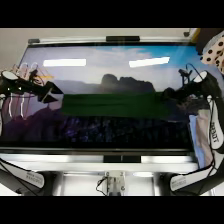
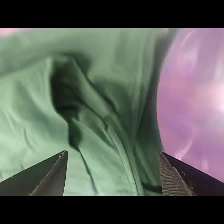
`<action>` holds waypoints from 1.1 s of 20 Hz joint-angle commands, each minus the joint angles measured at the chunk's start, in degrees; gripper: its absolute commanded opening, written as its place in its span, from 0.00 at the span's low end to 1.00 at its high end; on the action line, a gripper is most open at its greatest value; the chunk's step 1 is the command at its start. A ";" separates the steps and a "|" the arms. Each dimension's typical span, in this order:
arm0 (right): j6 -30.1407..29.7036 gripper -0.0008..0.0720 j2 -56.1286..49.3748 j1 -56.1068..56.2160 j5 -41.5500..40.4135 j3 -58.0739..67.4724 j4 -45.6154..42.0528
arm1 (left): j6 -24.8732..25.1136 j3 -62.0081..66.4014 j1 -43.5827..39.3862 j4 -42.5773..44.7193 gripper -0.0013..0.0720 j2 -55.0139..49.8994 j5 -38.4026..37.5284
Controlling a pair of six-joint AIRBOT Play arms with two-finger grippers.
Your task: Fold the shirts.
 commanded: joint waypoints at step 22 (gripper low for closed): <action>3.10 0.09 12.48 4.15 18.91 6.84 10.32 | 0.35 -0.61 -36.68 -5.84 0.06 1.49 19.10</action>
